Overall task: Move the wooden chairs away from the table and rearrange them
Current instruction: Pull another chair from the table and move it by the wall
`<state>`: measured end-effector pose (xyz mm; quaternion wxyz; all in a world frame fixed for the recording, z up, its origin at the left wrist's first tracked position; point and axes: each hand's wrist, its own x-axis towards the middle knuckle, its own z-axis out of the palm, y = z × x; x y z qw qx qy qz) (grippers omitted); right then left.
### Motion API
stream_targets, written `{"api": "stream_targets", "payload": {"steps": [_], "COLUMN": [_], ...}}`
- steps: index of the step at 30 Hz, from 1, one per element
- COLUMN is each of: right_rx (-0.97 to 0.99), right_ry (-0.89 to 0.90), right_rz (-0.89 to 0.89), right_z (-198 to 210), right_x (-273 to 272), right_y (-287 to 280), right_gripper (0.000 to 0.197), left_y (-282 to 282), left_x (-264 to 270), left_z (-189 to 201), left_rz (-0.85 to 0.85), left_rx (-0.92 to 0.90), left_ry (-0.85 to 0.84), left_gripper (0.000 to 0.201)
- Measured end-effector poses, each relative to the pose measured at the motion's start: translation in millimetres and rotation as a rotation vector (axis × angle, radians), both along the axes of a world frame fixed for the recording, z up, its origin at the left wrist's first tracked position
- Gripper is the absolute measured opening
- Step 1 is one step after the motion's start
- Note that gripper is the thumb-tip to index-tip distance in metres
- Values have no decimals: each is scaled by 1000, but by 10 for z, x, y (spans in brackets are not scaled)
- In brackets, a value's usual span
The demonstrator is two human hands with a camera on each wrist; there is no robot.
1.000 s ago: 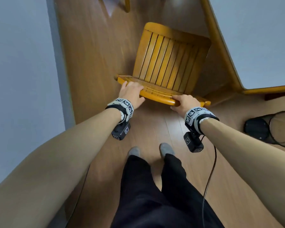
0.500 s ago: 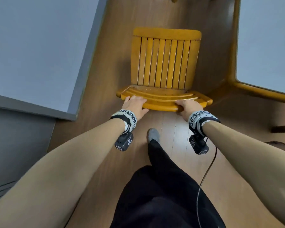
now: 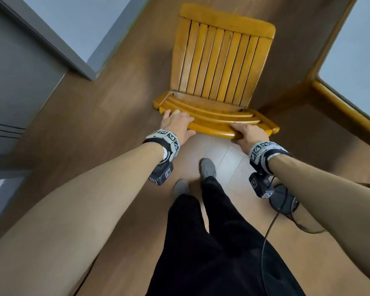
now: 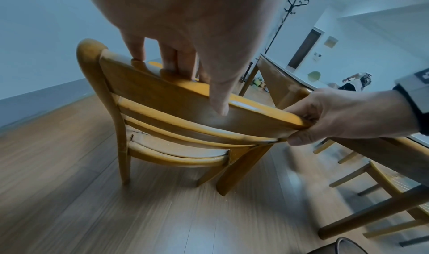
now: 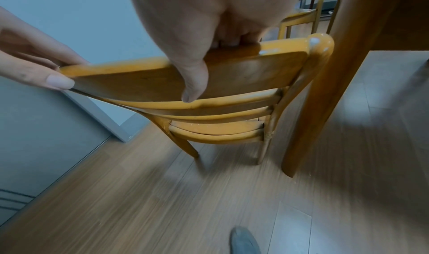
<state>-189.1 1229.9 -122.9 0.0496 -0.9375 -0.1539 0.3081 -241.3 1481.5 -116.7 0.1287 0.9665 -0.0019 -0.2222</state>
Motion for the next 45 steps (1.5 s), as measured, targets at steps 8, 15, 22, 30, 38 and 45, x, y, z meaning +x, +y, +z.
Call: {"api": "stream_targets", "payload": {"steps": [8,15,22,30,38,45], "right_rx": [91,144,167,193,252,158], "right_ry": [-22,-67,-122,-203,-242,-197], "right_rz": [159,295,401,464,460,389], "right_z": [73,67,119,136,210,255], "right_x": [-52,53,387,686,778,1435], "right_y": [-576,-1024,-1011,-858,-772,-346], "right_gripper": [42,36,24,18,25,26], "left_y": [-676,-1251,-1357,-1279,-1257,-793], "left_x": [-474,-671,-544,-231,-193,545], "left_z": [112,134,120,143,148,67], "left_rz": [206,330,436,533,542,495], "left_rx": [-7,31,-18,-23,18,-33], "left_ry": [-13,-10,-70,-197,-300,-283], "left_gripper": [54,51,46,39,28,26]}}
